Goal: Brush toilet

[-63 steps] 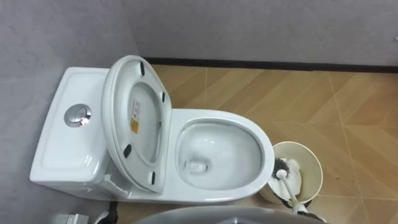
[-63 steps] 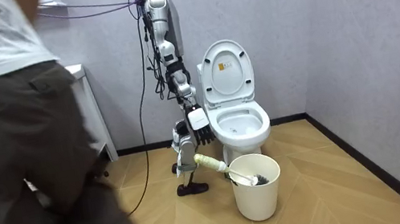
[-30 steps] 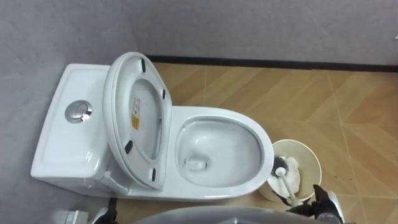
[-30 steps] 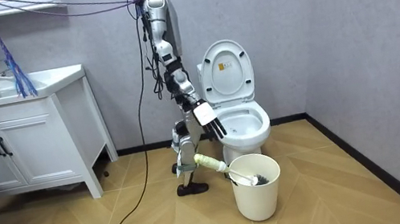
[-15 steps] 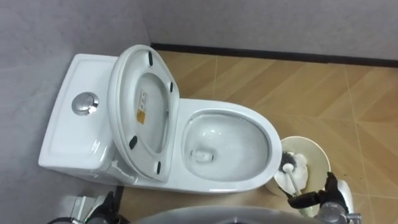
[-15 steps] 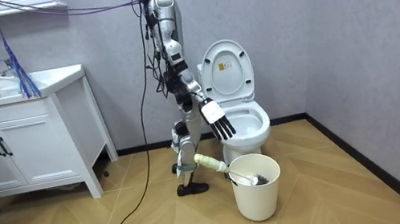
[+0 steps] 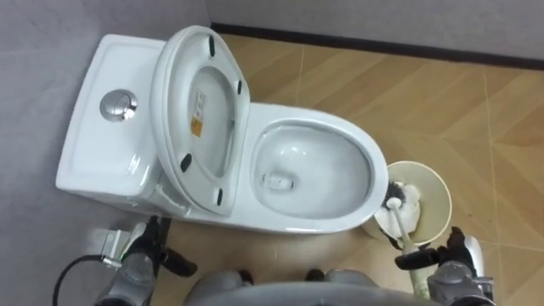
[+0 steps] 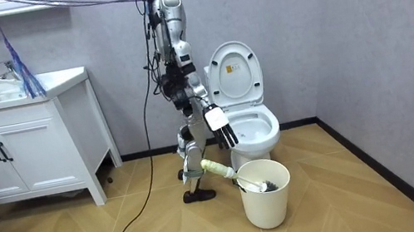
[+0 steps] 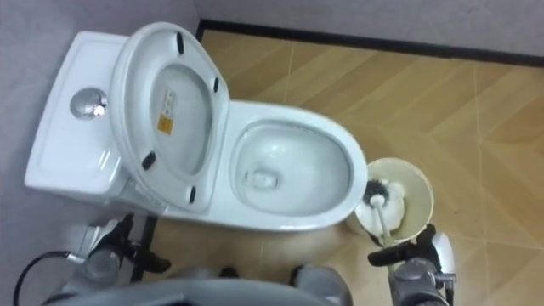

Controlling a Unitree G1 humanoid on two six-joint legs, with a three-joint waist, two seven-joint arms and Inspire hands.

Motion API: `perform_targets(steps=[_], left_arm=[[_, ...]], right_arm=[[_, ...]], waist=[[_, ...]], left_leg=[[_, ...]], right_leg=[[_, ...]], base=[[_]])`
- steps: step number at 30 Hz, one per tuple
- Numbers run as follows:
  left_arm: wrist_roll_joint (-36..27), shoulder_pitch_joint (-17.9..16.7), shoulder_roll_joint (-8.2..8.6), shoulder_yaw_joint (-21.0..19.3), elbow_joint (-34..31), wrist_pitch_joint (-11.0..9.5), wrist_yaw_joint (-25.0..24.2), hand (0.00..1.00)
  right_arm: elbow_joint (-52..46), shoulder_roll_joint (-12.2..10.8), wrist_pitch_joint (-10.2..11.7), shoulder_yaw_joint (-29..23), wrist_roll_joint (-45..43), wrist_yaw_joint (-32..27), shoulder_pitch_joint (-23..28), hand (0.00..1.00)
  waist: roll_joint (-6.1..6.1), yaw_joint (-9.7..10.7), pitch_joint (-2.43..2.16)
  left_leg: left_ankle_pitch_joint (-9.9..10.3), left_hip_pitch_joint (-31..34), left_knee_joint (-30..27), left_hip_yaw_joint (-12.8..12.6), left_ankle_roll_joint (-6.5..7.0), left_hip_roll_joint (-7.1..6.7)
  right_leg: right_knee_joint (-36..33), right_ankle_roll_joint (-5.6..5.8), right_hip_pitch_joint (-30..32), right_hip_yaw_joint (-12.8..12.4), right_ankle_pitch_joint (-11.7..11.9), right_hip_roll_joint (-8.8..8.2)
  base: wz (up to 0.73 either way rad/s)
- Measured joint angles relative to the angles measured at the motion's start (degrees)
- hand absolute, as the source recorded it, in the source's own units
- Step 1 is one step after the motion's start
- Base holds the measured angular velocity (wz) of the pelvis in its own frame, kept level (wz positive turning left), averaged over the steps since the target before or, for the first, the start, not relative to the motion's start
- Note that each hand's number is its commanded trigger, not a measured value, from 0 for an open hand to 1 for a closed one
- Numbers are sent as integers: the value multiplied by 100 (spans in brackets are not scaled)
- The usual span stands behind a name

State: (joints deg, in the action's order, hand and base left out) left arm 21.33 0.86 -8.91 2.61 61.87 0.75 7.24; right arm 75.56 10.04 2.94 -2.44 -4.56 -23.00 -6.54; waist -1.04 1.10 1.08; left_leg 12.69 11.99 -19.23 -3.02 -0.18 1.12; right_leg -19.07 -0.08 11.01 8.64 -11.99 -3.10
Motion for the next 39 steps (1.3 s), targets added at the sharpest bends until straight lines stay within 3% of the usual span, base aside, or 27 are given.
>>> perform_targets(steps=[5, 8, 12, 14, 18, 20, 28, 39], left_arm=[[-403, 510, 45, 215, 11, -37, 15, 0], [-619, 585, 45, 318, -87, -50, 105, 0], [-639, 645, 41, 371, -474, -53, 130, 0], [-878, 828, 27, 610, -581, -80, 226, 0], [-1239, 954, -20, 828, -840, -119, 358, 0], [-1332, 986, -34, 942, -971, -119, 390, 0], [-1843, 990, -160, 1005, -1203, -118, 646, 0], [-2201, 1112, -196, 1247, -1307, -160, 843, 0]], right_arm=[[379, 157, -26, 13, 284, -3, -617, 0], [384, 256, -53, 25, 569, -1, -741, 0], [449, 424, -128, 122, 816, -1, -843, 0], [449, 551, -175, 252, 955, 0, -886, 0], [428, 631, -183, 490, 1245, 6, -1021, 0], [430, 713, -272, 570, 1323, 20, -1083, 0], [430, 1068, -382, 798, 1326, 22, -1200, 0], [227, 1129, -376, 1048, 1653, 32, -1254, 0]], waist=[[-73, -18, 69], [-63, 3, 101], [-64, -6, 107], [-72, -17, 111], [-91, -43, 128], [-90, -154, 129], [-151, -313, 146], [-247, -324, 161]], left_leg=[[21, 1002, -625, 11, 91, -42], [31, 1463, -850, 16, 152, -111], [41, 2108, -1217, 0, 197, -172], [50, 2488, -1443, -7, 239, -190], [81, 3022, -1765, -30, 266, -185], [120, 3385, -2002, -91, 273, -183], [335, 4199, -2754, -156, 264, -186], [467, 4910, -3300, -150, 208, -179]], right_leg=[[-665, -10, 1018, -38, -51, -102], [-1009, 23, 1509, -73, -153, -194], [-1473, 25, 2200, -111, -178, -301], [-1785, 31, 2621, -150, -232, -384], [-2095, 36, 3162, -229, -266, -388], [-2342, 18, 3569, -302, -290, -389], [-3185, -46, 4446, -376, -547, -472], [-3790, -141, 5176, -404, -723, -512]], base=[[3], [9], [3], [5], [-2], [-10], [2], [2]])
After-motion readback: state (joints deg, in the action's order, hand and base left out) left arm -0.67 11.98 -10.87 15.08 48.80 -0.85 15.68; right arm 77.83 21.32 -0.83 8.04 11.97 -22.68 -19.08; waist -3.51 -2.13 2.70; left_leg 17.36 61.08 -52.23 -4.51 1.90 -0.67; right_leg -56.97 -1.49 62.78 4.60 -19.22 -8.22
